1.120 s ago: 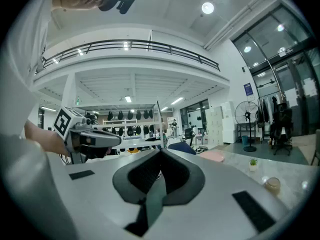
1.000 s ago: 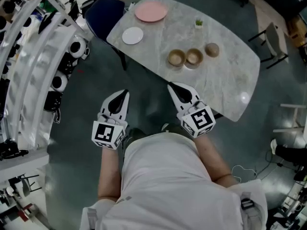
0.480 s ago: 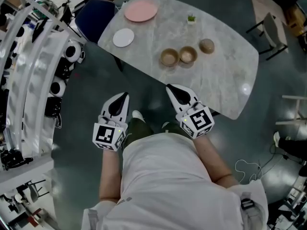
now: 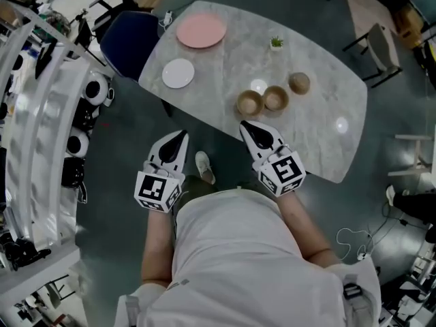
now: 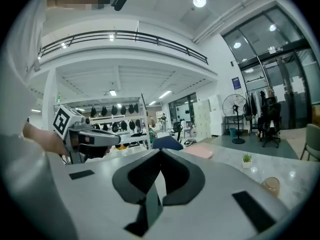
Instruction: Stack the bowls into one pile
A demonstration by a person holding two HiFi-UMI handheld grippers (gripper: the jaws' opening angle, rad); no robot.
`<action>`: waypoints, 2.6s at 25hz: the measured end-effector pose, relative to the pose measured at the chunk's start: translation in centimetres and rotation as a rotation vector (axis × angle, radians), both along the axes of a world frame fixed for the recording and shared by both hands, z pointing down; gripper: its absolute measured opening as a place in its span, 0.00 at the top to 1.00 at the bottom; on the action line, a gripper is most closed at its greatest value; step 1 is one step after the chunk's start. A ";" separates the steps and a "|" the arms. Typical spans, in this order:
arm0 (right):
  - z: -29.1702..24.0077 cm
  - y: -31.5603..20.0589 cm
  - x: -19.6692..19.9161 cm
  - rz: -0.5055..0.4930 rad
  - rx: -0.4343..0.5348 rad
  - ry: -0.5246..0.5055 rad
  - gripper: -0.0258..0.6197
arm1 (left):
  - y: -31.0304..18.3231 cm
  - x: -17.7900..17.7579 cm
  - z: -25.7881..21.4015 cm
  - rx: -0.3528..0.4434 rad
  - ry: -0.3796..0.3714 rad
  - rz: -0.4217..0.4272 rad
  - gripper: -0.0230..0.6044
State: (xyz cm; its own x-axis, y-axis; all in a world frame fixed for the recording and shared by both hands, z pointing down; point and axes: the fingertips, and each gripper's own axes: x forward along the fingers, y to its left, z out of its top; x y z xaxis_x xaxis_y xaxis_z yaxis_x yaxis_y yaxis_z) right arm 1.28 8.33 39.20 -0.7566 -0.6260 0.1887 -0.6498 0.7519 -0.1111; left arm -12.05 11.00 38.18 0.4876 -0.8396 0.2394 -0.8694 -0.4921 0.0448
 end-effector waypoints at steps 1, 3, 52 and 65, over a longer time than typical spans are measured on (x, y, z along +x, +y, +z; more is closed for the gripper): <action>-0.2 -0.9 -0.9 0.006 0.004 0.008 0.95 | -1.0 -0.8 -0.1 0.002 0.005 0.009 0.96; -0.4 -2.5 -2.4 0.021 0.007 0.015 0.95 | -2.8 -2.3 -0.3 0.003 0.013 0.025 0.97; 15.4 -9.8 13.4 0.515 -0.404 0.275 0.91 | -16.0 4.8 4.4 -0.174 0.041 0.406 0.96; 23.6 -11.2 15.1 0.378 -0.550 0.358 0.78 | -15.7 4.5 5.6 -0.250 -0.001 0.265 0.96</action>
State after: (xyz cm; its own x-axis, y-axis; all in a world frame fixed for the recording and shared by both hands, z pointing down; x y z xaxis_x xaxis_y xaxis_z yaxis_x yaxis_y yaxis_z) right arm 16.40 -2.83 62.76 -0.3428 -0.5750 0.7429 -0.9194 0.3677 -0.1397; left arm -7.54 -4.66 43.82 0.6799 -0.5997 0.4220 -0.7133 -0.6743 0.1911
